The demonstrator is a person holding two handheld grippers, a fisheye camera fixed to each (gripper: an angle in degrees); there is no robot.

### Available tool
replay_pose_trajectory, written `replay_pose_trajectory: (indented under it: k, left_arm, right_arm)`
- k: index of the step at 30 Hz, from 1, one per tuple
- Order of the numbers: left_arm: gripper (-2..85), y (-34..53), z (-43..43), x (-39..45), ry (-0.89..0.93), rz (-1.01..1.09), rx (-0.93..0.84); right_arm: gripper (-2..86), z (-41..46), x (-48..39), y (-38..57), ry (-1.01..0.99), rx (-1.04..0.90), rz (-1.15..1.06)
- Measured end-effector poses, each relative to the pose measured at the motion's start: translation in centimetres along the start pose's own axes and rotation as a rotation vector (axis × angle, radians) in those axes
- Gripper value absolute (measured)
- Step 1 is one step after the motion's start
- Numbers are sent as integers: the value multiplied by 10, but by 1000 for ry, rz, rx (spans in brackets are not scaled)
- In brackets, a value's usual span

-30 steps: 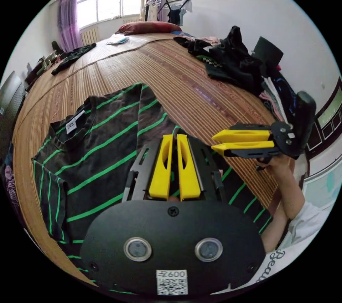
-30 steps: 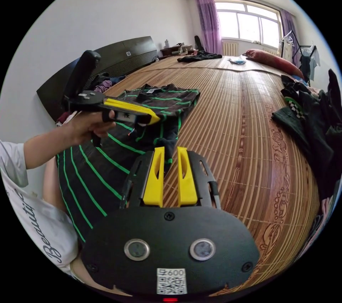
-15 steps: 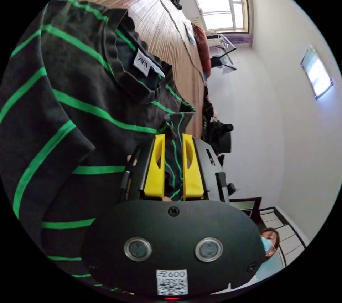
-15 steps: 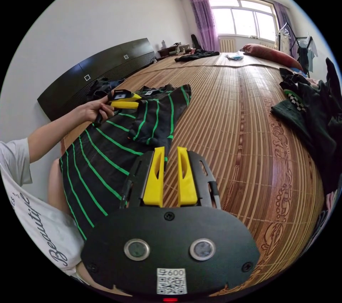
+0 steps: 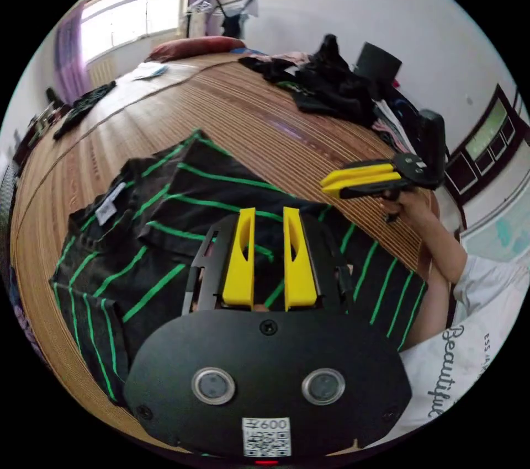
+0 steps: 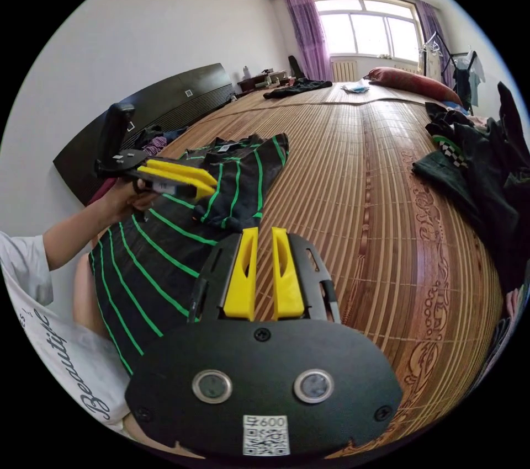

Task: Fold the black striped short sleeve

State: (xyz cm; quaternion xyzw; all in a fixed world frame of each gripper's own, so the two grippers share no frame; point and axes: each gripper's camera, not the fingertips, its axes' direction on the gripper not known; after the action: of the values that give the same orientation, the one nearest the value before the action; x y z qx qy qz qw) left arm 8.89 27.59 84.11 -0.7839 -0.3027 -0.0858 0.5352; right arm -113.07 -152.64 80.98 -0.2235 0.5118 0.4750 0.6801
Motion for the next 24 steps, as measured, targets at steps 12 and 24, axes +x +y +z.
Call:
replay_pose_trajectory:
  k: [12,24]
  left_arm:
    - [33,-15,62,123,-237,150,10]
    - [173,-22,14,146,-70,116,-64]
  right_arm:
    - [-1,-5,27,-1,-49,4,70]
    - [-1,9,22,13,9,-1,46]
